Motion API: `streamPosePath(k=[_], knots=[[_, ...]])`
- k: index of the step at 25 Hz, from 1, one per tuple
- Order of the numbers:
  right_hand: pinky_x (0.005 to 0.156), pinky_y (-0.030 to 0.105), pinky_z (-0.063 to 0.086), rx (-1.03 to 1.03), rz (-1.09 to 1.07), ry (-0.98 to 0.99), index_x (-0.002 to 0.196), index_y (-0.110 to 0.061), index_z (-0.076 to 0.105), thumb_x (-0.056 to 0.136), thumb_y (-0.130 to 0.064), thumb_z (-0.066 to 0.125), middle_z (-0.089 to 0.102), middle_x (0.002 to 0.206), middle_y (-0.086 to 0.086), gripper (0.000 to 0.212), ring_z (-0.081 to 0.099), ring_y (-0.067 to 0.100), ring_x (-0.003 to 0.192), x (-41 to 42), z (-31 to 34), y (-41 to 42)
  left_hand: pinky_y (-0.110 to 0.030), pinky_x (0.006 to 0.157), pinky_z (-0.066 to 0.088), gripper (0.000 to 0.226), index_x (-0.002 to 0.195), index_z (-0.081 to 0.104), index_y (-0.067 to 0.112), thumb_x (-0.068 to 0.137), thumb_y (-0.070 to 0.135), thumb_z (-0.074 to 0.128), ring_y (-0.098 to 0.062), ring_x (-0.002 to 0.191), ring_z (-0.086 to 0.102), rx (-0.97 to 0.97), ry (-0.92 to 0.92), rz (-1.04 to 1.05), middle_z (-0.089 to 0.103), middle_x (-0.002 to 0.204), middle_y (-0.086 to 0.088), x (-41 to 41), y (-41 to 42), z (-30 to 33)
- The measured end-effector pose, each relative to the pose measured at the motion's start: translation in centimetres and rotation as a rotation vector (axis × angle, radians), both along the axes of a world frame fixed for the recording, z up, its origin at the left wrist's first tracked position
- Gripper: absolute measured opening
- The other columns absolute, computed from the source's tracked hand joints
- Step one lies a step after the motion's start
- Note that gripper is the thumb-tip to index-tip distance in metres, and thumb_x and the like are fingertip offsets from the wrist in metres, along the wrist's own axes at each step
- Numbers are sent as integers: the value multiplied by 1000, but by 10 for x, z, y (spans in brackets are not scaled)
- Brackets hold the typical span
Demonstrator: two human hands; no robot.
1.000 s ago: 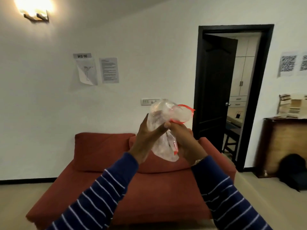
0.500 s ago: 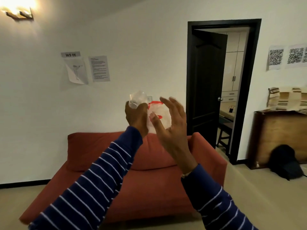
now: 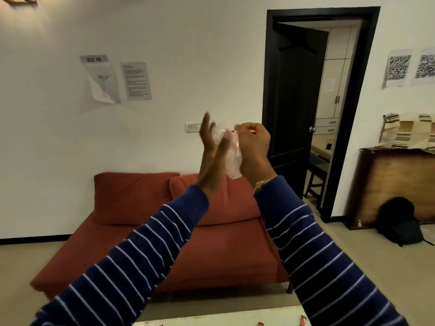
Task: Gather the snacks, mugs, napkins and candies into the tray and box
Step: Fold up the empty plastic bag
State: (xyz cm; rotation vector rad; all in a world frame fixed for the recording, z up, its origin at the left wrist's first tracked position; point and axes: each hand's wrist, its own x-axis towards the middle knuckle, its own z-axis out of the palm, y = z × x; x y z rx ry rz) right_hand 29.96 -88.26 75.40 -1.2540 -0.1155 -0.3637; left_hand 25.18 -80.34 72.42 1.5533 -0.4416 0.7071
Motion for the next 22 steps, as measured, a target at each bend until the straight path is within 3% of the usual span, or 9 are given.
streamPosePath(k=[2,4,6,8,9,11,14,19,22], knots=[[71,33,53,54,278,129,88,-10,57,99,-8,47,62,88,7,15,60,18,75,-4,-1,0,-32,113,40,58,139,50,20,88,44,61,-11,139,43,239,-180,191,48,145,10,5,-2,-2],[71,31,50,115,453,158,79,-12,58,101,-14,45,61,75,6,26,60,20,72,-16,-6,7,-29,83,57,41,96,71,14,76,49,69,-7,97,69,115,-136,356,73,99,8,4,-6,5],[85,35,54,315,565,206,85,-9,67,100,-27,49,69,81,10,30,67,24,81,-26,-8,17,-32,58,57,33,68,65,9,73,40,75,-16,64,68,-27,-38,501,70,67,1,9,0,9],[92,36,56,349,557,171,88,-19,77,99,-43,47,75,89,5,40,72,20,88,-36,-10,27,-34,55,52,35,52,51,13,73,26,75,-21,54,59,-201,115,547,58,56,-1,16,17,14],[89,34,58,273,512,106,86,-29,79,99,-46,45,77,90,-1,40,74,14,89,-43,-14,34,-35,58,51,36,50,45,16,72,21,73,-22,56,54,-348,209,461,53,57,-2,16,27,15],[96,34,54,0,343,-133,114,-39,69,99,-42,46,69,119,-4,28,65,11,112,-56,-30,55,-34,67,56,23,62,51,19,80,21,65,-21,66,58,-511,360,123,56,73,-5,12,46,12],[104,33,47,-454,-101,-635,137,-16,50,99,-28,51,56,135,1,40,54,12,125,-61,-61,74,-20,57,50,32,82,52,11,106,24,35,-9,64,53,-319,341,-258,53,71,2,3,61,-1],[62,32,52,-422,-338,-620,95,-9,64,98,-20,53,64,81,-2,15,62,12,72,-47,-71,66,-25,62,57,65,66,75,20,94,68,42,-10,70,72,-319,498,-434,72,70,0,-4,61,-12],[48,30,40,-496,-373,-533,74,-10,52,100,-29,49,47,62,-8,32,47,11,54,-37,-76,49,-27,71,57,58,78,76,21,98,62,40,-12,84,71,-332,541,-470,73,78,1,-8,42,-28]])
